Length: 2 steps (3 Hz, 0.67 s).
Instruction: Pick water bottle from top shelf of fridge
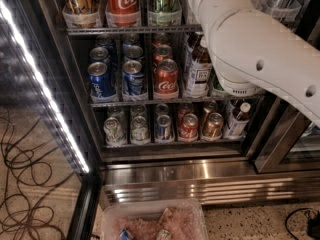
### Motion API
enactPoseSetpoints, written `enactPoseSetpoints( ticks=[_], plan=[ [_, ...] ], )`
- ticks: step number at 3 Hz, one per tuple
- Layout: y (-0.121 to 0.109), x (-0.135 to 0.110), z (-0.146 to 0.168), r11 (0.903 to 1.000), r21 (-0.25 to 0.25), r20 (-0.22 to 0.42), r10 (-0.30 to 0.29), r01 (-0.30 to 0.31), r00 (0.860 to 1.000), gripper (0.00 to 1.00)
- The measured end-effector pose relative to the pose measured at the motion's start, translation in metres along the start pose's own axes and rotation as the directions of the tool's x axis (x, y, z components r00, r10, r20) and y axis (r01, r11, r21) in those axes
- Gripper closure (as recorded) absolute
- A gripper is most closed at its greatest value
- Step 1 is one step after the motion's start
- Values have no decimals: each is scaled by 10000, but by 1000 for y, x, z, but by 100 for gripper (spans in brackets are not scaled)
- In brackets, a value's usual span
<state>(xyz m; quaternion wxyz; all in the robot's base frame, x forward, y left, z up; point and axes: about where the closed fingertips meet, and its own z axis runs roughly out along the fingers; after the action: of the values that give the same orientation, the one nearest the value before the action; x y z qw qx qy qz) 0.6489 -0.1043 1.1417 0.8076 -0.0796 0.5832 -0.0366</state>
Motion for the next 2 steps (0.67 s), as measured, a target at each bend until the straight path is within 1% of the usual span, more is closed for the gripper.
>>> enactPoseSetpoints(
  ticks=[1, 2],
  plan=[
    [-2, -27, -10, 9993, 35, 461, 373, -375, 9982, 100],
    [2, -34, -28, 9985, -130, 204, 540, -537, 9983, 100]
  ],
)
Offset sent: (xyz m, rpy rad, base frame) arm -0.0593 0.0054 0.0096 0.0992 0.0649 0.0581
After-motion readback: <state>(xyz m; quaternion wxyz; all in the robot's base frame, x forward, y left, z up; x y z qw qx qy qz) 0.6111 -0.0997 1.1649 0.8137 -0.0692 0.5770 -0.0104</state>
